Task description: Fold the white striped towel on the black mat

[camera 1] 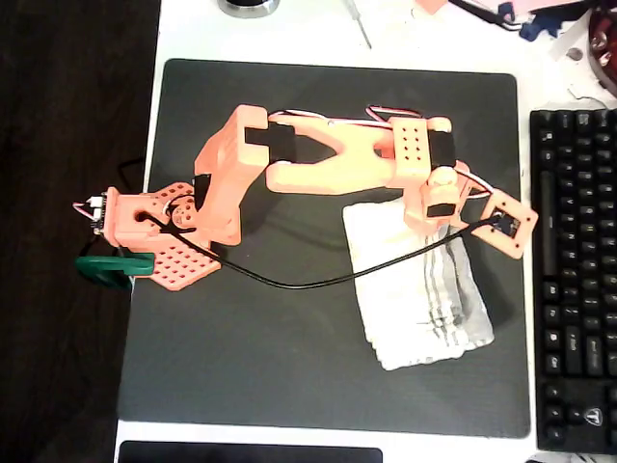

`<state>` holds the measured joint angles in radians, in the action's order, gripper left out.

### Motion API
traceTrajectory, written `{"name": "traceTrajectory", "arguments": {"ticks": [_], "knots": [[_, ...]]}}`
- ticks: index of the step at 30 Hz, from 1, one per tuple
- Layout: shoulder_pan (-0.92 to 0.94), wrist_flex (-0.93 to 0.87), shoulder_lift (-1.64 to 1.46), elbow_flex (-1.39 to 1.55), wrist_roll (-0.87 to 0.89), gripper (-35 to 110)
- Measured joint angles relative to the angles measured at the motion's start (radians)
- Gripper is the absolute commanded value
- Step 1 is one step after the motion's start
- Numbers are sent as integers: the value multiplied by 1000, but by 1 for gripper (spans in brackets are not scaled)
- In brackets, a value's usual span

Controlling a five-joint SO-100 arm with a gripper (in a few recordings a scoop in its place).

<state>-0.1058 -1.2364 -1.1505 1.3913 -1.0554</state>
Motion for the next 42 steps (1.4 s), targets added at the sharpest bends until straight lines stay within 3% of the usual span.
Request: {"name": "traceTrajectory", "arguments": {"ticks": [4, 9, 18, 25, 29, 35, 42], "knots": [[12, -20, -81, 34, -60, 1], [95, 28, -339, 224, -258, 1], [95, 284, -1019, 948, -518, 0], [100, 462, -1572, 1517, -529, 0], [84, 456, -1776, 1704, -522, 0], [-6, 224, -2016, 1744, -471, 0], [11, 26, -2152, 1744, -468, 0]]}}
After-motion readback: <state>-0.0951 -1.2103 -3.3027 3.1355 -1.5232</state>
